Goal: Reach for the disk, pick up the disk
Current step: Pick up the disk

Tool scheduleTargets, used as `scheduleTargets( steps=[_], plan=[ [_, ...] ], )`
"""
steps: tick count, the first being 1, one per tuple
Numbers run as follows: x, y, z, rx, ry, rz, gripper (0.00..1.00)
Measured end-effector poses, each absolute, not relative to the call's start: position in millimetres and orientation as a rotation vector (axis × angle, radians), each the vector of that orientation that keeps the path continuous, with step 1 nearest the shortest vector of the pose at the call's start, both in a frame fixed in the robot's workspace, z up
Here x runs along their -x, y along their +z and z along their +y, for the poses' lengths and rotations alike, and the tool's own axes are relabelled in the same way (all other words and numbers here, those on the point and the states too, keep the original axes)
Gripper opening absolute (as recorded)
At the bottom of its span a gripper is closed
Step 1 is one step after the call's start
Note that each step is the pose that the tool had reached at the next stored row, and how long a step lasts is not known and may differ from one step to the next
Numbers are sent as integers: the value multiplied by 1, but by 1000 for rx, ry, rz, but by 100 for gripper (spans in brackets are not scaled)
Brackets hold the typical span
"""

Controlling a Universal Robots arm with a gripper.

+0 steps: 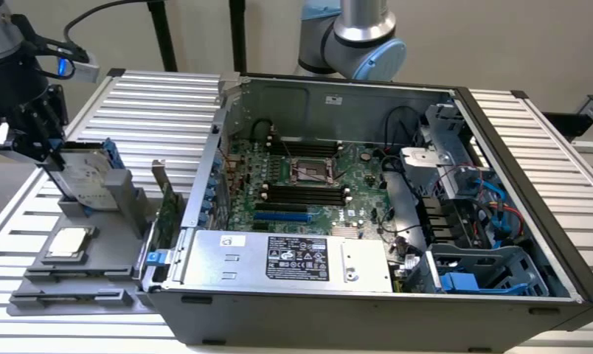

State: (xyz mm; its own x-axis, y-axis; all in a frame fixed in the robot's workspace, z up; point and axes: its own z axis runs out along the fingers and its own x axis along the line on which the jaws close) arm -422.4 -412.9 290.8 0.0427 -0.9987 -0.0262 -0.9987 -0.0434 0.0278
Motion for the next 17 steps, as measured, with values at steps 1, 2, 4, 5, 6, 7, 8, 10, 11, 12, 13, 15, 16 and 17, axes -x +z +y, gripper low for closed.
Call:
scheduleTargets(
  steps=[1,2,4,5,6,7,8,10,11,12,13,15,16,17],
  plan=[
    [422,291,-413,-2267,-60,-2171,33],
    [422,291,-413,-2267,-60,-2171,33],
    [422,291,-413,-2267,-60,-2171,33],
    [422,291,-413,-2267,-60,-2171,33],
    [422,291,-413,-2267,-60,-2171,33],
    [422,291,-413,-2267,-60,-2171,33],
    [422,291,-413,-2267,-60,-2171,33],
    [422,291,-413,-2267,-60,-2171,33],
    [422,292,-413,-2267,-60,-2171,33],
    [422,293,-413,-2267,-60,-2171,33],
    [422,294,-413,-2267,-60,-2171,33],
    [422,298,-413,-2267,-60,-2171,33],
    [422,300,-413,-2267,-60,-2171,33],
    [422,302,-413,-2267,-60,-2171,33]
  ],
)
